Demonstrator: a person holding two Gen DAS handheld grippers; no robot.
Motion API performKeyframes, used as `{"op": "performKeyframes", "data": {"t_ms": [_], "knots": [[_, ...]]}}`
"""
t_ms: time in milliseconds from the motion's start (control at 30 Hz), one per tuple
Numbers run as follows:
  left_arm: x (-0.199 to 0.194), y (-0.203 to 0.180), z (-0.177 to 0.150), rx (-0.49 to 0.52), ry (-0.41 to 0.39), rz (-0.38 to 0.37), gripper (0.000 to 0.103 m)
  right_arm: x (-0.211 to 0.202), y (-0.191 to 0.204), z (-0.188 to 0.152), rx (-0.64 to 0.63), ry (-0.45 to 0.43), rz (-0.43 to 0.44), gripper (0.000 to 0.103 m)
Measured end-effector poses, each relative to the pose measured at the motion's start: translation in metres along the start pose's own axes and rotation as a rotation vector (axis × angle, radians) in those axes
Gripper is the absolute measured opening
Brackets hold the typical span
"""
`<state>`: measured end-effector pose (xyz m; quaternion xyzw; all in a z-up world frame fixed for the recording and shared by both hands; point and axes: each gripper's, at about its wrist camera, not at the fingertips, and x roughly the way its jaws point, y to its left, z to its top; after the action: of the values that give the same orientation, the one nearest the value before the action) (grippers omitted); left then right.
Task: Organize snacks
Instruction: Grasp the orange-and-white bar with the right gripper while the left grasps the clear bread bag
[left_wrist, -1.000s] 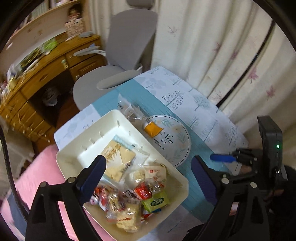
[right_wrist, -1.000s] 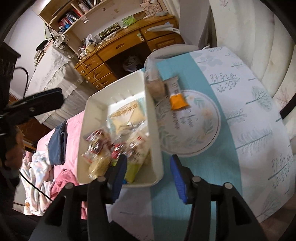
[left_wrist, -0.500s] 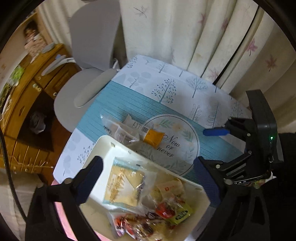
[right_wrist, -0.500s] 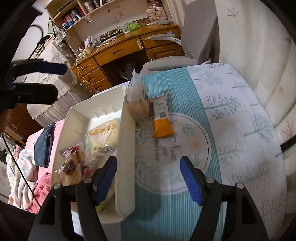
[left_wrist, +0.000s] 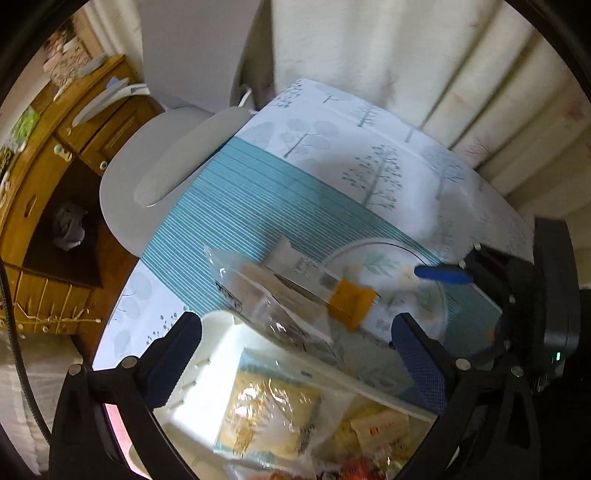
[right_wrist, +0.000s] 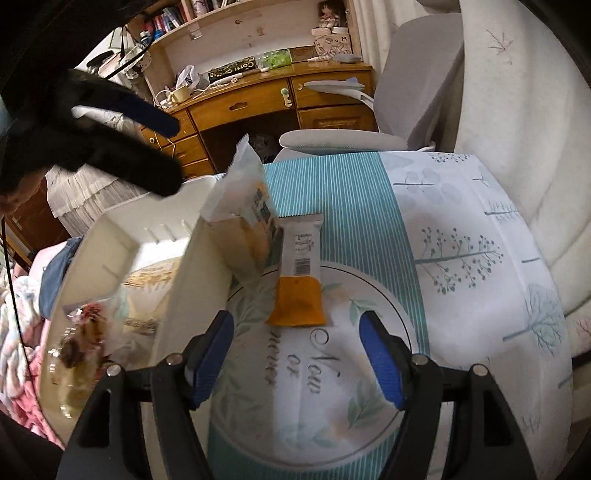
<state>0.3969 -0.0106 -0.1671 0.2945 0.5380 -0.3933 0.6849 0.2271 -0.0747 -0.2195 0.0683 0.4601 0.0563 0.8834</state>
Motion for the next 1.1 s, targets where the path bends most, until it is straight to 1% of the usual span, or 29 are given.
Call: {"op": "performKeyframes", "data": {"t_ms": [200,267,300,333,433,567,633,667,800,833,900,933,1000,1067,1100], "knots": [[0.029,0.01,0.008,-0.041,0.02,0.013,0.102,0.025,0.004,-0.005,-0.018,0.009,-0.011,0.071],[0.035,0.011,0.01,-0.055,0.032,0.04,0.102,0.034,0.006,-0.005,-0.018,0.017,-0.014,0.071],[0.04,0.011,0.012,-0.07,0.052,0.073,0.102,0.038,0.007,-0.005,-0.018,0.023,-0.017,0.071],[0.042,0.012,0.013,-0.079,0.06,0.082,0.102,0.042,0.008,-0.006,-0.021,0.026,-0.016,0.071],[0.048,0.014,0.016,-0.106,0.068,0.07,0.102,0.052,0.011,-0.006,-0.04,0.028,-0.033,0.071],[0.058,0.021,0.022,-0.177,0.103,0.093,0.102,0.064,0.013,-0.009,-0.051,0.041,-0.056,0.071],[0.063,0.025,0.024,-0.211,0.111,0.116,0.102,0.069,0.014,-0.009,-0.055,0.049,-0.073,0.071],[0.065,0.027,0.024,-0.221,0.118,0.12,0.102,0.068,0.015,-0.009,-0.06,0.038,-0.079,0.071],[0.077,0.034,0.023,-0.271,0.165,0.131,0.091,0.071,0.017,-0.008,-0.051,0.031,-0.113,0.07],[0.078,0.035,0.022,-0.275,0.165,0.142,0.085,0.072,0.018,-0.009,-0.053,0.027,-0.126,0.069],[0.079,0.039,0.022,-0.298,0.164,0.161,0.08,0.073,0.019,-0.01,-0.061,0.025,-0.153,0.065],[0.078,0.041,0.021,-0.311,0.159,0.157,0.078,0.073,0.019,-0.01,-0.062,0.023,-0.169,0.061],[0.076,0.042,0.021,-0.325,0.142,0.158,0.071,0.072,0.018,-0.01,-0.058,0.021,-0.175,0.056],[0.076,0.042,0.022,-0.328,0.131,0.156,0.065,0.071,0.017,-0.01,-0.06,0.027,-0.171,0.055],[0.075,0.041,0.022,-0.328,0.126,0.156,0.057,0.071,0.018,-0.011,-0.063,0.028,-0.17,0.055]]}}
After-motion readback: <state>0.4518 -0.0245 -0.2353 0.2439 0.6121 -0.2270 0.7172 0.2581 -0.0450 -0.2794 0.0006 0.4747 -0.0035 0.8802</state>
